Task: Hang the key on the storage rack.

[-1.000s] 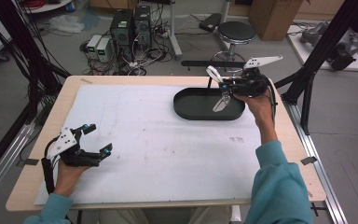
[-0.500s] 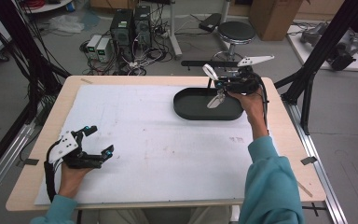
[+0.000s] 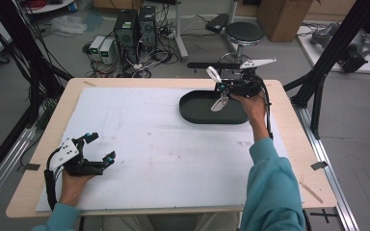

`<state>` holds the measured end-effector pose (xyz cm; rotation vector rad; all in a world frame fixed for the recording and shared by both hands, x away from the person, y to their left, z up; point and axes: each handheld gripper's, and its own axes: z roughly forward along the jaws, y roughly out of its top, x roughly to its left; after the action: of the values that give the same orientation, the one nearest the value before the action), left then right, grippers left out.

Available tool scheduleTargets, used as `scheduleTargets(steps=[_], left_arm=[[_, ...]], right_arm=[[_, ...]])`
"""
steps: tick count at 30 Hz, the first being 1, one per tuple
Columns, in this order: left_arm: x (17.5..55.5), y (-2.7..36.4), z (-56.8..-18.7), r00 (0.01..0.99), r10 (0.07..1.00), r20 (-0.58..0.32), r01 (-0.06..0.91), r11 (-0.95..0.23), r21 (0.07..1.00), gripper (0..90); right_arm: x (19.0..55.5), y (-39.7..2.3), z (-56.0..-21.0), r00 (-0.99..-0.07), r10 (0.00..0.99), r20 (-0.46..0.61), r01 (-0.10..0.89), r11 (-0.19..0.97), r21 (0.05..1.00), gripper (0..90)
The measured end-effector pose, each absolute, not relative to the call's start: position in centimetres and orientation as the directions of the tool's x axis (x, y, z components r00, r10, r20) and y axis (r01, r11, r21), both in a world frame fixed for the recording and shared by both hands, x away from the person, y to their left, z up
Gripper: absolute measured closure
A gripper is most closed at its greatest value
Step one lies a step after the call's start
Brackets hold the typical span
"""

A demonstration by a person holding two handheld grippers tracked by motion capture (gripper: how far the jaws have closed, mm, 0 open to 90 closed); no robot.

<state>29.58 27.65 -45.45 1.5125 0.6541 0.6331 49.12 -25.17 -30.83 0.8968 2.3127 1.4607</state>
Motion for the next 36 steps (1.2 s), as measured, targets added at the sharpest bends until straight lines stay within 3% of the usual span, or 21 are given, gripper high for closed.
scheduleTargets(steps=[36], left_arm=[[29.6,27.7,-45.5,0.691,0.723,0.003,0.019,-0.022,1.0,1.7]], right_arm=[[51.4,-26.1,-33.2,-0.704,0.692,0.159,0.432,0.24,0.869,74.9]])
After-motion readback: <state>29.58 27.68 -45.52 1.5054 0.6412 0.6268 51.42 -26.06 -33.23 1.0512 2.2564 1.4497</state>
